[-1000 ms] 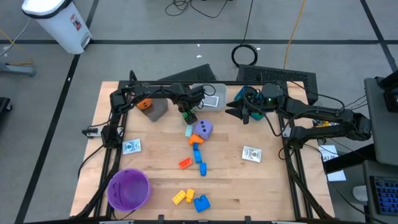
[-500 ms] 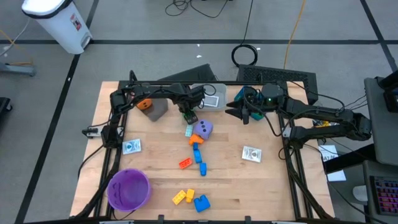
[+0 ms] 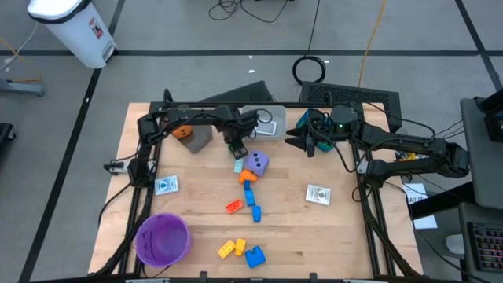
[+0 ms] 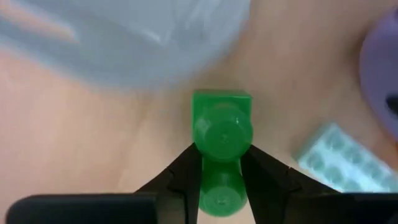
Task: Pick & Place Toys
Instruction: Put the green game piece into the blue bin
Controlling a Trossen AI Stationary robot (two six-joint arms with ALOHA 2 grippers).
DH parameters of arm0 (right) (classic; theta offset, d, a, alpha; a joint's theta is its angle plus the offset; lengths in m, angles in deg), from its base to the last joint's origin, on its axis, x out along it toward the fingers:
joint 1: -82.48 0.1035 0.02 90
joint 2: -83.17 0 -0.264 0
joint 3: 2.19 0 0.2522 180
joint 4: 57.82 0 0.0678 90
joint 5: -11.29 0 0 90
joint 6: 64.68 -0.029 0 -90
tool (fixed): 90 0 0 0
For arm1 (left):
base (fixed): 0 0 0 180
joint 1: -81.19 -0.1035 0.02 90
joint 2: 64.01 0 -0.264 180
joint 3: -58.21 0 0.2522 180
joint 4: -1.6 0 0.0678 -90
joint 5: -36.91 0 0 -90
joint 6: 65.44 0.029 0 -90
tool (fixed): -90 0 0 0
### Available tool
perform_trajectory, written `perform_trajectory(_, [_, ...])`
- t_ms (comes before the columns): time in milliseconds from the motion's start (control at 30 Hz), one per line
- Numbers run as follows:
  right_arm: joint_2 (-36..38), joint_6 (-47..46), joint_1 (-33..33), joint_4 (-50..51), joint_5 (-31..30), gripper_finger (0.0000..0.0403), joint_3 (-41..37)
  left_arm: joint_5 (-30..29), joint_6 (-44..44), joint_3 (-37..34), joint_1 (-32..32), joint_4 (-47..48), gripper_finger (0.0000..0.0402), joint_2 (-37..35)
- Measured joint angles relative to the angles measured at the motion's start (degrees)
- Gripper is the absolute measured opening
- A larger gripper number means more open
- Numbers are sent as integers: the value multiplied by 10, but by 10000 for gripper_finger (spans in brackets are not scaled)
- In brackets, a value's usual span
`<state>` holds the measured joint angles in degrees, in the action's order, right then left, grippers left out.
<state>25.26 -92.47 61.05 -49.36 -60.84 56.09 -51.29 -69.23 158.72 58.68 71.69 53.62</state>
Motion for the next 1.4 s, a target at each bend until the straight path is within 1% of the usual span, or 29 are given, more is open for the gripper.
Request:
perform_trajectory(200, [0,0,0,0,0,226,0,1,5,-1,1,6,107,-29])
perform_trajectory(500, [0,0,0,0,0,226,0,4,6,-1,3,20,104,-42])
perform_trajectory(633, [0,0,0,0,2,226,0,16,5,1,4,27,88,-78])
perform_trajectory(767, [0,-15,0,-2,2,226,0,54,3,1,5,11,83,-136])
perform_trajectory(867, [-5,3,13,-5,0,226,1,105,-11,1,5,-23,88,-183])
perform_trajectory(967, [-21,33,32,-20,-10,226,1,150,-31,1,13,-84,90,-221])
perform_trajectory(1033, [-42,35,45,-58,-29,226,1,177,-50,1,19,-129,90,-238])
perform_trajectory(1100, [-67,34,51,-102,-31,226,1,202,-71,1,28,-185,91,-248])
perform_trajectory(1167, [-94,27,54,-169,-31,226,1,223,-95,1,36,-234,91,-254])
perform_trajectory(1233, [-113,14,54,-235,-29,226,1,236,-113,1,45,-278,91,-256])
perform_trajectory(1300, [-128,9,53,-285,-29,226,1,239,-128,1,53,-303,91,-256])
perform_trajectory(1400, [-134,8,47,-309,-28,226,1,237,-136,1,63,-323,92,-255])
